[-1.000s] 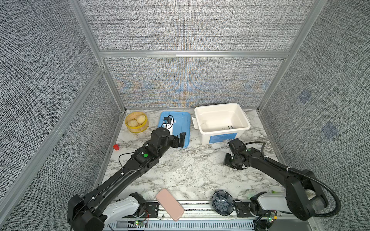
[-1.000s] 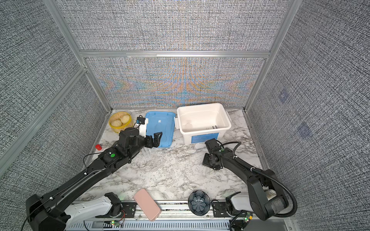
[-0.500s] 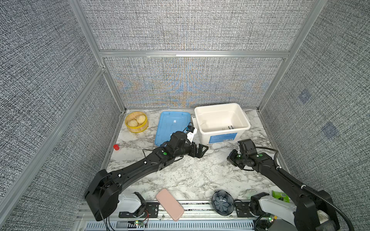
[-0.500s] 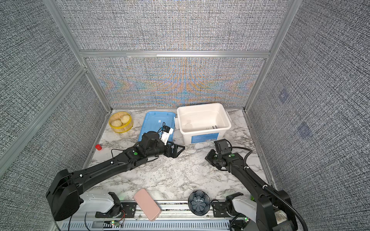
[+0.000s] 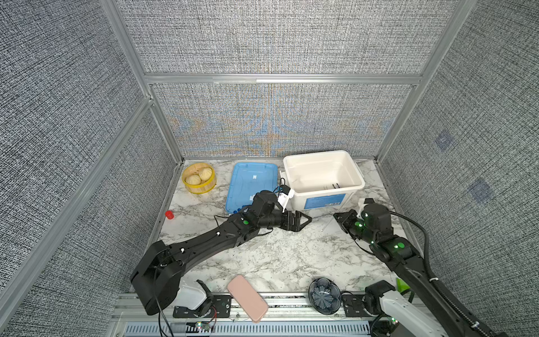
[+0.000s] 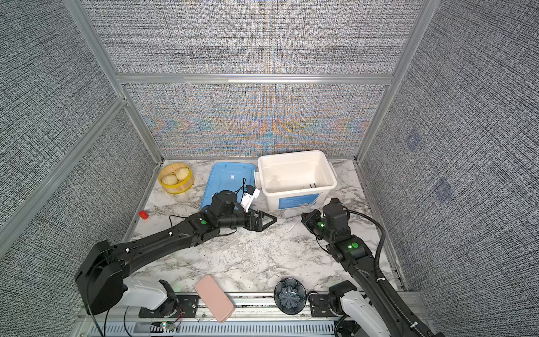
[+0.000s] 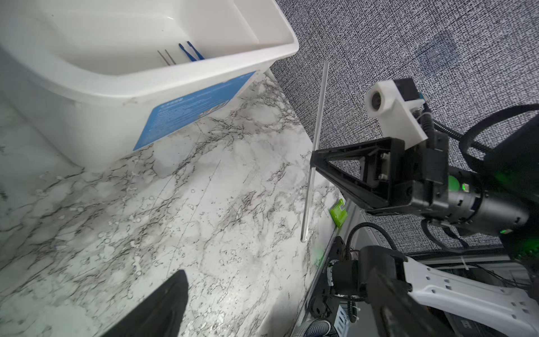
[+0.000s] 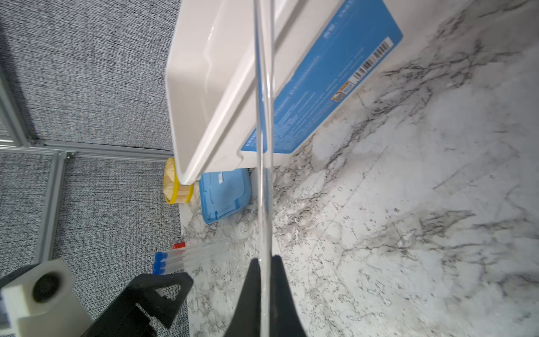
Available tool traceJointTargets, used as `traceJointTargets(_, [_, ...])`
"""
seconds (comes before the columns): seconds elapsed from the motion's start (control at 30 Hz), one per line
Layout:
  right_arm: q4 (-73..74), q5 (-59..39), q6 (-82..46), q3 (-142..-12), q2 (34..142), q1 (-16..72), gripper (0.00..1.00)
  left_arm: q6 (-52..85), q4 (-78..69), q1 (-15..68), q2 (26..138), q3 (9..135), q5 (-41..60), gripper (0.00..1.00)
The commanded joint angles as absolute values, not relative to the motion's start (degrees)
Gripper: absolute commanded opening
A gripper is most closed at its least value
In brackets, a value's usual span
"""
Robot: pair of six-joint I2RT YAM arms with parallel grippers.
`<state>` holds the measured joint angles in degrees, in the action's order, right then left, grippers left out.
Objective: Organize the chemistry lab equipment
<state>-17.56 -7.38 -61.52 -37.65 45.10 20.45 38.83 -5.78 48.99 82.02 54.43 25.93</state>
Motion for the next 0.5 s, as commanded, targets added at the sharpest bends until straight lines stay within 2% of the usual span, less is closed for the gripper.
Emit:
traceJointTargets(0.0, [-14.2,-5.7,-61.4,-39.0,45.8,21.9,0.0,41.9,-10.0,49.0,83.9,55.8,29.1,0.96])
traceJointTargets(0.2, [-12.0,-4.7,-60.3,-41.6,49.0,25.3,0.0,43.2,-11.0,49.0,87.7,58.7,31.0,0.93])
traceJointTargets(0.47, [-10.6,-3.4,-60.5,-44.0,51.8,27.7,0.0,44.1,-13.1,49.0,90.4,59.4,33.4,0.82])
